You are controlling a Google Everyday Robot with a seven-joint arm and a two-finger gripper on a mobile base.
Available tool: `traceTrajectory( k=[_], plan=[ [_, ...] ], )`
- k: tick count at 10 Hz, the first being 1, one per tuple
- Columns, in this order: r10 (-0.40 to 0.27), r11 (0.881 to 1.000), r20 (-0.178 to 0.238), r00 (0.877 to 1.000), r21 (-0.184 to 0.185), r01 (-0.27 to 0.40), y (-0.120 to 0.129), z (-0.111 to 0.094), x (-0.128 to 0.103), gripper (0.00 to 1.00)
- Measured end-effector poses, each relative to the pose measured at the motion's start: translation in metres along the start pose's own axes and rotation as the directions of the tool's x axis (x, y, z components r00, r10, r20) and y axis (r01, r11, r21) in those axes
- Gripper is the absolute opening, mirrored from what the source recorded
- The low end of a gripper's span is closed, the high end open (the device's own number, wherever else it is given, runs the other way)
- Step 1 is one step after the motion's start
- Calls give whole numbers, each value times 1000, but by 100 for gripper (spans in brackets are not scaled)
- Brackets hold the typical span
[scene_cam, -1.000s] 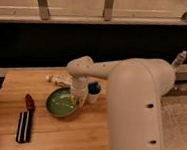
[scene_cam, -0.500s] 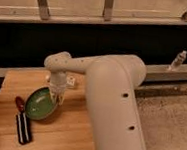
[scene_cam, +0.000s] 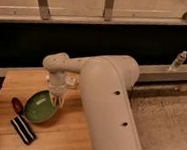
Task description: Drag the ceramic bowl in a circle
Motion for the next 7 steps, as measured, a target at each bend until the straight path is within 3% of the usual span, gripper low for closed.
traceTrajectory(
  k=[3, 5, 7],
  plan=[
    [109, 994, -63, 992, 34, -107, -79, 11, 7, 0],
    [201, 979, -93, 975, 50, -197, -133, 13, 2, 0],
    [236, 971, -92, 967, 52, -232, -162, 9, -7, 0]
  ],
)
